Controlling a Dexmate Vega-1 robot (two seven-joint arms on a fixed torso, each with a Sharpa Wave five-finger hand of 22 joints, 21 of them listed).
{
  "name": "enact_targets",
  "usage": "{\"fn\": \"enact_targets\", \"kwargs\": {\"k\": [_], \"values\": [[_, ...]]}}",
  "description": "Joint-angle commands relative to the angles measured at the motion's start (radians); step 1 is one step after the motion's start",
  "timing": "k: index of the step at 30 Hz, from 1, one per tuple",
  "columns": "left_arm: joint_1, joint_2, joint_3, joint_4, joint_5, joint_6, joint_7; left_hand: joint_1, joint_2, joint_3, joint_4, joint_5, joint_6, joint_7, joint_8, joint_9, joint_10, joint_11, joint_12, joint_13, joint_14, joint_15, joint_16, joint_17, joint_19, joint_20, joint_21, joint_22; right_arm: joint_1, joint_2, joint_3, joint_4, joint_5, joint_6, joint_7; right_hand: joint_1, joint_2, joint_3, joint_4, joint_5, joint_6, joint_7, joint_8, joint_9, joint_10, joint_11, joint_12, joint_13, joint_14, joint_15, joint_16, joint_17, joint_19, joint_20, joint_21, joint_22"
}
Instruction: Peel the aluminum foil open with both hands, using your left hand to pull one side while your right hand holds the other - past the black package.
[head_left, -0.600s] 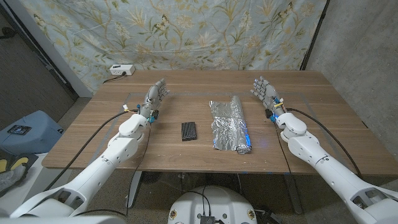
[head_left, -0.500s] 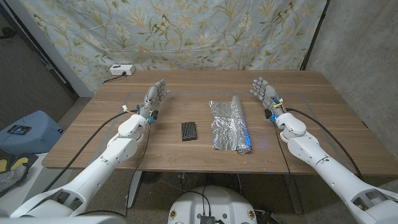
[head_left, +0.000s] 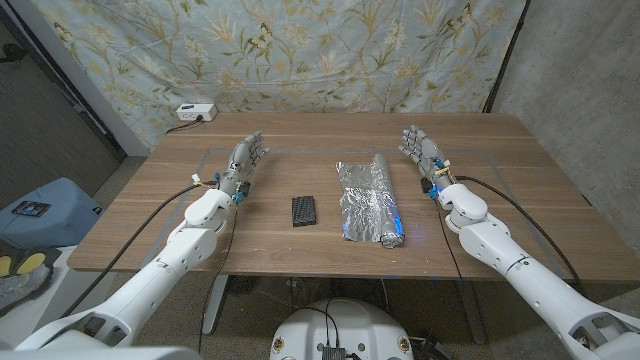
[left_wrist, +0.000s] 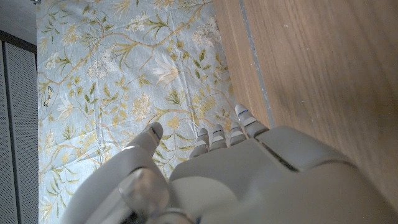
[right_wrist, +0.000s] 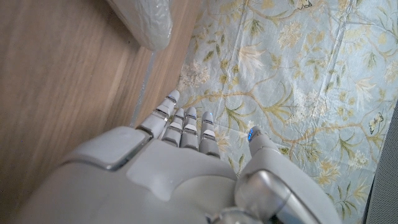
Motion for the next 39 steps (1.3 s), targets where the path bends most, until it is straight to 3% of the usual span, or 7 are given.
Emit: {"fn": "enact_targets", "kwargs": {"k": [1,8,19,39], "values": [[0.013,0.013,-0.007,-0.023,0.000,-0.003,0.003,0.017,0.002,0.003,-0.008,0.006,0.006,0.009,0.004,0.004,0.008,0.002,0.007,0.003,0.003,0.005,0.006,0.002,0.003,0.004,-0.003,0.004,-0.022,-0.026,-0.003,-0.087,-0.059,-0.047,-0.087,0.018,-0.001,0.002,-0.012,-0.002,0.016,0.003,0.007,0.003,0.009,0.000,0.002,0.002,0.008,0.008,0.010,0.000,0.001,0.012,0.006,0.005],[0.013,0.019,-0.012,-0.045,-0.003,0.009,0.012,0.024,0.001,0.005,-0.020,0.008,0.010,0.012,0.004,0.004,0.012,0.007,0.008,0.002,0.004,0.007,0.006,0.002,0.004,0.005,-0.007,0.004,-0.041,-0.067,0.005,-0.185,-0.102,-0.114,-0.148,0.042,-0.007,0.009,-0.037,-0.006,0.028,0.014,0.006,0.003,0.017,0.011,0.004,0.002,0.017,0.014,0.012,-0.006,0.005,0.019,0.008,0.005],[0.006,0.017,-0.010,-0.051,0.009,0.009,0.025,0.032,0.000,0.005,-0.033,0.009,0.014,0.014,0.004,0.004,0.018,0.006,0.010,0.002,0.007,0.008,0.006,0.002,0.007,0.006,-0.011,0.004,-0.057,-0.094,-0.002,-0.305,-0.173,-0.238,-0.250,0.067,-0.014,0.016,-0.064,-0.011,0.045,0.031,0.006,0.003,0.031,0.022,0.007,0.002,0.032,0.030,0.016,-0.012,0.010,0.037,0.009,0.005],[-0.023,0.012,0.000,-0.011,0.021,-0.028,-0.022,0.044,0.003,0.006,-0.053,0.010,0.026,0.013,0.006,0.004,0.031,0.004,0.014,0.003,0.016,0.008,0.008,0.002,0.015,0.008,-0.017,0.005,-0.090,-0.144,-0.024,-0.590,-0.256,-0.621,-0.417,0.096,-0.021,0.021,-0.095,-0.014,0.061,0.057,0.003,0.003,0.041,0.047,0.007,0.002,0.043,0.058,0.018,-0.016,0.017,0.067,0.010,0.006]]}}
